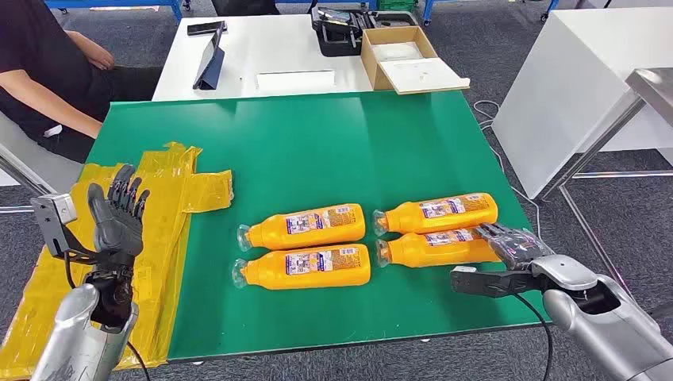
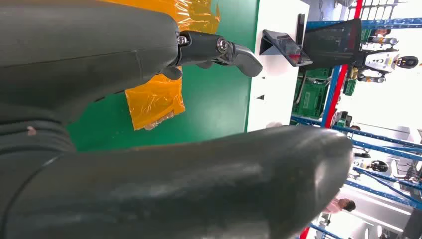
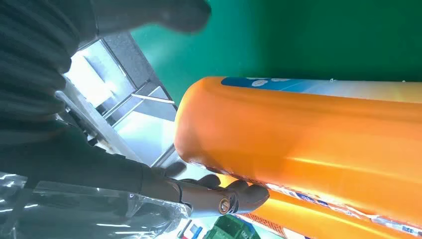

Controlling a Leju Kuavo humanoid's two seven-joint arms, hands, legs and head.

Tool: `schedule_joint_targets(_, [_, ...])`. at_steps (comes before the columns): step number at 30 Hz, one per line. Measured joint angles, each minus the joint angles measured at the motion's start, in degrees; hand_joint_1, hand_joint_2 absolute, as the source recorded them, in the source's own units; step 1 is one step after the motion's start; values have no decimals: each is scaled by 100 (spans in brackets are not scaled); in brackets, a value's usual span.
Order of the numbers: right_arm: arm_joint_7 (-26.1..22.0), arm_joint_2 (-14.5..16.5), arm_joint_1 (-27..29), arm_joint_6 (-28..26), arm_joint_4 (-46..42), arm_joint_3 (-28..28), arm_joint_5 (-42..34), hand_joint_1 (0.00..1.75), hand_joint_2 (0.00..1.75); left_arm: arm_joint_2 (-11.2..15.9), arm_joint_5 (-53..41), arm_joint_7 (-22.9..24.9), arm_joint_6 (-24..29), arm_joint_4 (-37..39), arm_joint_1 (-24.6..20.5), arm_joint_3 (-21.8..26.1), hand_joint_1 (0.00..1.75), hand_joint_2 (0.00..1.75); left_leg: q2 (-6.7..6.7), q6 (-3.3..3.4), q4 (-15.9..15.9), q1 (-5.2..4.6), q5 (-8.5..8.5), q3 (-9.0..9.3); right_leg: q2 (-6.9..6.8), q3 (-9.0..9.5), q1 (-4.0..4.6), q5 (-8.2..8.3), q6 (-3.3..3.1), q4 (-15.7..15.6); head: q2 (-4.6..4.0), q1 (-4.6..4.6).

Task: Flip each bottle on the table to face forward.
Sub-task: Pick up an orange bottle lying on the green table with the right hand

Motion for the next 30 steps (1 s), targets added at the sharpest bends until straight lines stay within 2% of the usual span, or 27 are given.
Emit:
schedule_joint_targets(10, [-40, 100, -88, -19, 149, -5, 167, 0, 175, 0, 2, -3, -4, 0, -2, 0, 0, 0, -2, 0, 0, 0, 0, 2, 0, 2, 0, 0, 1, 0, 0, 0])
schedule_joint_targets(14, [42, 178, -101, -244, 234, -15, 349, 0, 175, 0, 3, -3, -7, 2, -2, 0, 0, 0, -3, 0, 0, 0, 0, 1, -1, 2, 1, 0, 1, 0, 0, 1])
schedule_joint_targets(21, [166, 569, -185, -665, 639, -147, 716, 0, 175, -12, 2, -3, -21, 2, -11, 0, 0, 0, -3, 0, 0, 0, 1, -6, -1, 7, 1, 0, 1, 1, 0, 1])
schedule_joint_targets(30, [102, 915, -311, -765, 1137, -245, 728, 0, 175, -45, 1, -3, -33, 20, -82, -5, 0, 0, 5, 2, 1, 0, 7, -23, 1, 32, 1, 7, 3, 2, 0, -1])
